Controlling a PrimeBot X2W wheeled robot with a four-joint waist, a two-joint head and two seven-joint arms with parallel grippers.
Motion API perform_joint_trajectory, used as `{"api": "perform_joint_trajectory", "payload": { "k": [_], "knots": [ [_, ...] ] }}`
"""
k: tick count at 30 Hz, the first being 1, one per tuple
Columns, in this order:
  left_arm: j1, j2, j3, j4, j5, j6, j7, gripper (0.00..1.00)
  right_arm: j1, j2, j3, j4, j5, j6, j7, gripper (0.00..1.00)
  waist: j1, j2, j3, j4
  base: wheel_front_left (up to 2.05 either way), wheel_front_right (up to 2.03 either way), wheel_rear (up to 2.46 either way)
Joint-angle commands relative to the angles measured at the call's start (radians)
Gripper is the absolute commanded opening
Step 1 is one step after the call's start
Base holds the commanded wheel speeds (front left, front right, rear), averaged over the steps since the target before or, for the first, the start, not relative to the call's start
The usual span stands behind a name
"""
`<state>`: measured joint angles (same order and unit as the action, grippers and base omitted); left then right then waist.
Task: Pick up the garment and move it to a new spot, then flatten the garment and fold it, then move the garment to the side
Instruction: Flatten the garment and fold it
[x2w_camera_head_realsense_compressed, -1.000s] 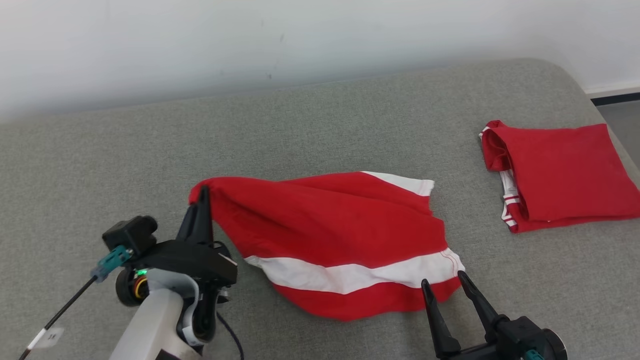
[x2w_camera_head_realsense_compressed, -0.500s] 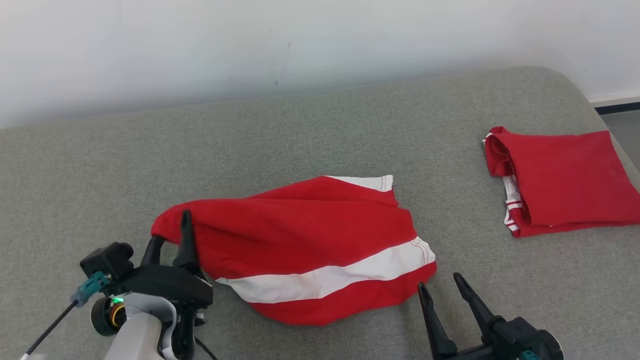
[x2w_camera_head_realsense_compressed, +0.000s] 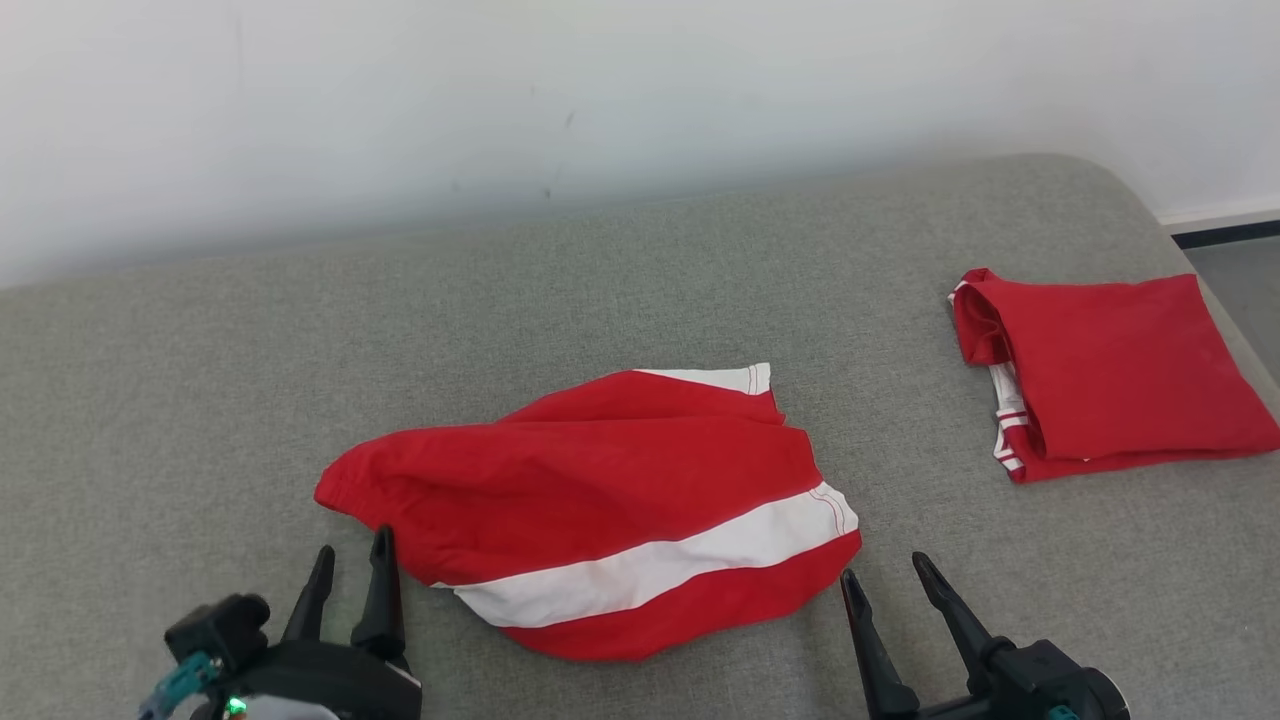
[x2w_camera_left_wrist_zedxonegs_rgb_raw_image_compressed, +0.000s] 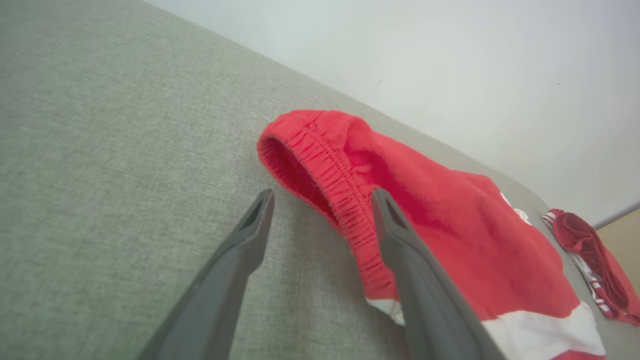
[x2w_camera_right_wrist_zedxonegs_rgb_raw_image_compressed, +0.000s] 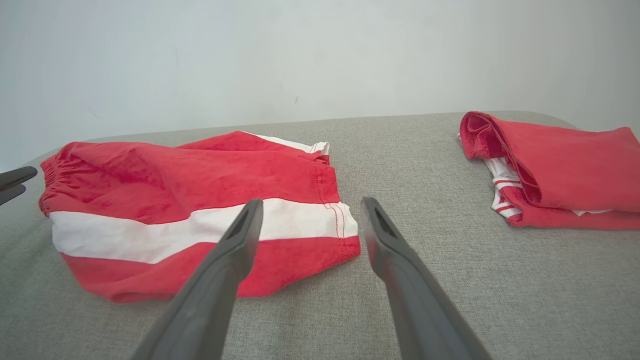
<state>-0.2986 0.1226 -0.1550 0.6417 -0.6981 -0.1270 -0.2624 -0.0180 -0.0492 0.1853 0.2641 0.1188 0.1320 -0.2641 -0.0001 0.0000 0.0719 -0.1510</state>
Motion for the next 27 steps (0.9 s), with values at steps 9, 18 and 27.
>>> {"api": "perform_joint_trajectory", "payload": {
  "k": [9, 18, 27],
  "knots": [
    [0.234, 0.032, 0.021, -0.345, 0.115, -0.003, -0.003, 1.00, 0.020, -0.002, -0.006, -0.003, -0.005, -0.003, 0.000, 1.00, 0.0001, 0.0000, -0.029, 0.002, 0.00, 0.00, 0.00],
    [0.370, 0.022, 0.060, -0.433, 0.183, -0.003, -0.003, 1.00, 0.028, -0.002, -0.021, -0.003, -0.014, -0.003, 0.000, 1.00, 0.0001, 0.0000, -0.046, 0.007, 0.00, 0.00, 0.00],
    [0.283, 0.058, -0.025, -0.263, 0.213, -0.003, -0.003, 1.00, 0.016, -0.002, -0.004, -0.005, -0.009, -0.003, 0.000, 1.00, 0.0001, 0.0000, -0.035, -0.024, 0.00, 0.00, 0.00]
  ]
}}
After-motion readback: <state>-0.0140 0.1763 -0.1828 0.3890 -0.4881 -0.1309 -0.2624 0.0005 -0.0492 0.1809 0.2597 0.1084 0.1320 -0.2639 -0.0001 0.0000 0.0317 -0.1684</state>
